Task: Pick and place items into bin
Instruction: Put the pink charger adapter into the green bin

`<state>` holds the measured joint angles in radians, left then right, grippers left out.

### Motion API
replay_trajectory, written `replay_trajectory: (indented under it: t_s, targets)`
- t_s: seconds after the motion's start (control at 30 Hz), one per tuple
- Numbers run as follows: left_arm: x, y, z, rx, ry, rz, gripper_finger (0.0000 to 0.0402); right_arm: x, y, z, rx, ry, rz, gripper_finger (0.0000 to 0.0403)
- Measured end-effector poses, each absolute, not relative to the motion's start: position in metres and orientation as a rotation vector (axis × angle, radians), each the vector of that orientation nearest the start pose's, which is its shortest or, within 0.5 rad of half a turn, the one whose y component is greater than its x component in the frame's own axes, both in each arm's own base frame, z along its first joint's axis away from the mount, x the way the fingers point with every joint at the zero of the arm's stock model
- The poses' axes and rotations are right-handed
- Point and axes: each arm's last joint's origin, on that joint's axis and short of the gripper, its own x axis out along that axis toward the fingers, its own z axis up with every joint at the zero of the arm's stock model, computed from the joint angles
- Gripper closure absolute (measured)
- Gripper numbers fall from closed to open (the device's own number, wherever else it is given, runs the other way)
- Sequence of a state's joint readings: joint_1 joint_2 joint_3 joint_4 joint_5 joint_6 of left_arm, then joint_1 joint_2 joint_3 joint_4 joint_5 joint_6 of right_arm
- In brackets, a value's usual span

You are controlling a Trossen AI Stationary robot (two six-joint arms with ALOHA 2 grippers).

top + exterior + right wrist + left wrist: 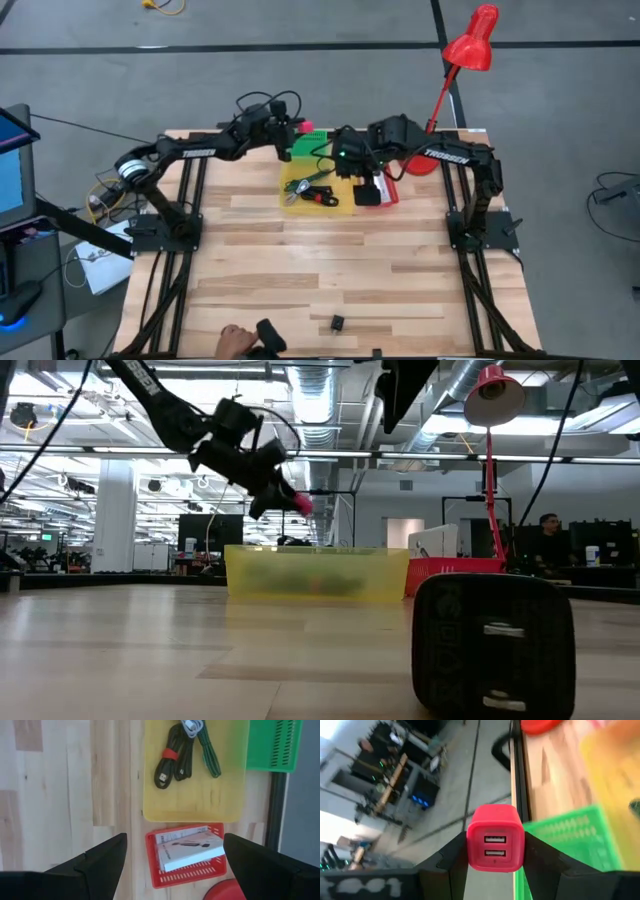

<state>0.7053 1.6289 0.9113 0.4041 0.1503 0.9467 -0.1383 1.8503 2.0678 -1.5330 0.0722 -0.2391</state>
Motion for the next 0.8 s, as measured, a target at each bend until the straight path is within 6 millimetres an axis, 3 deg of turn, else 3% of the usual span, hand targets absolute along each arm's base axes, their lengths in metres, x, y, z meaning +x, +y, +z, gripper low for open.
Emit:
replay_trajectory:
  t_s: [0.2, 0.5, 0.8]
  targets:
    - [0.265, 0.235, 0.209, 0.760, 0.624, 0.348, 0.0262, 0.339, -0.055, 0.375, -0.166, 1.332, -0.014, 0.0077]
    - [0.260, 0.231, 0.198, 0.733, 0.735, 0.263, 0.0262, 0.340, -0.055, 0.375, -0.172, 1.323, -0.009, 0.0077]
    - [0.264, 0.226, 0.198, 0.736, 0.747, 0.265, 0.0222, 0.340, -0.055, 0.376, -0.158, 1.319, -0.022, 0.0077]
